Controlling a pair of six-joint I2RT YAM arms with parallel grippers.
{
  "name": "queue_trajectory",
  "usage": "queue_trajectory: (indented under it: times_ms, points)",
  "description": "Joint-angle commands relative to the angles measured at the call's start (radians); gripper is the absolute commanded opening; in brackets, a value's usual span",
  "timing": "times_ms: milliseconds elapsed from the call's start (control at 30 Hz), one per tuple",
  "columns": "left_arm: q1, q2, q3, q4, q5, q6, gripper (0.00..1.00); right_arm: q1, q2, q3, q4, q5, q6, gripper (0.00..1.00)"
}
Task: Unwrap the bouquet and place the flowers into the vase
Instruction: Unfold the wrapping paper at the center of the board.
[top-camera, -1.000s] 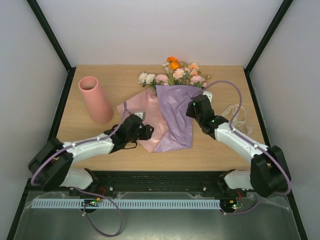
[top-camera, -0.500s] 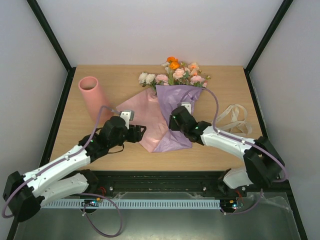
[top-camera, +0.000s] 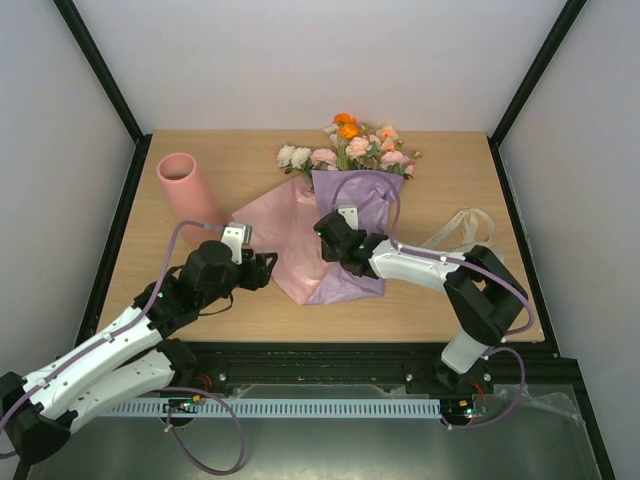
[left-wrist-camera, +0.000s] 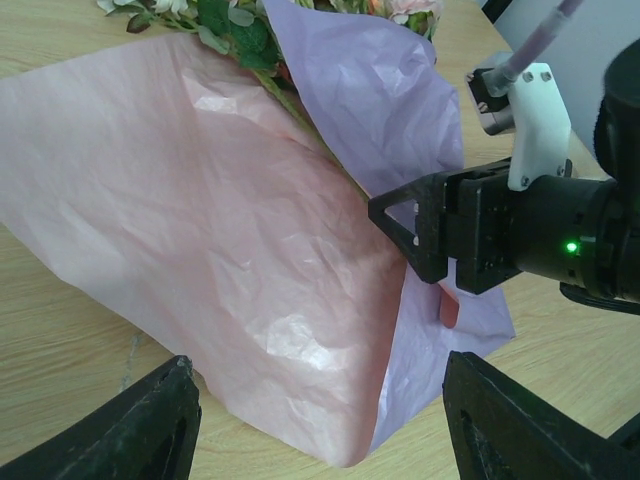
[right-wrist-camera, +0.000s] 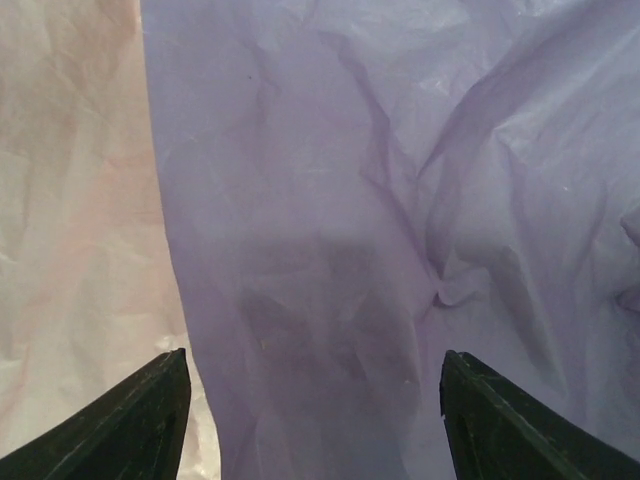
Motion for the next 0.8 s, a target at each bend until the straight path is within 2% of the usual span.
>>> queue_trajectory:
  times_ms: [0, 67, 167, 300, 367, 433, 500, 767]
  points:
    - [-0.002, 0.016, -0.013, -0.009, -0.010, 0.017, 1.00, 0.010, 0.067, 0.065, -0.076, 0.076, -0.011, 0.65]
    - [-0.002, 0.027, -0.012, -0.009, -0.002, 0.020, 1.00, 0.010, 0.096, 0.085, -0.085, 0.073, -0.011, 0.61]
    - [-0.002, 0.031, -0.009, -0.009, 0.006, 0.023, 0.99, 0.012, 0.128, 0.111, -0.107, 0.087, -0.011, 0.49]
    - [-0.002, 0.017, -0.010, -0.009, 0.005, 0.024, 1.00, 0.012, 0.127, 0.114, -0.133, 0.153, -0.005, 0.40]
    - [-0.002, 0.009, -0.013, -0.006, 0.002, 0.022, 0.99, 0.012, 0.109, 0.109, -0.145, 0.195, 0.001, 0.32]
    - [-0.002, 0.004, -0.014, -0.006, -0.001, 0.021, 0.99, 0.012, 0.080, 0.094, -0.148, 0.231, 0.002, 0.20]
    - [-0.002, 0.006, -0.013, -0.006, 0.001, 0.021, 1.00, 0.012, 0.054, 0.076, -0.147, 0.255, -0.001, 0.04]
    - [-0.002, 0.024, -0.004, -0.015, 0.029, 0.031, 1.00, 0.011, -0.069, -0.003, -0.153, 0.313, 0.013, 0.01]
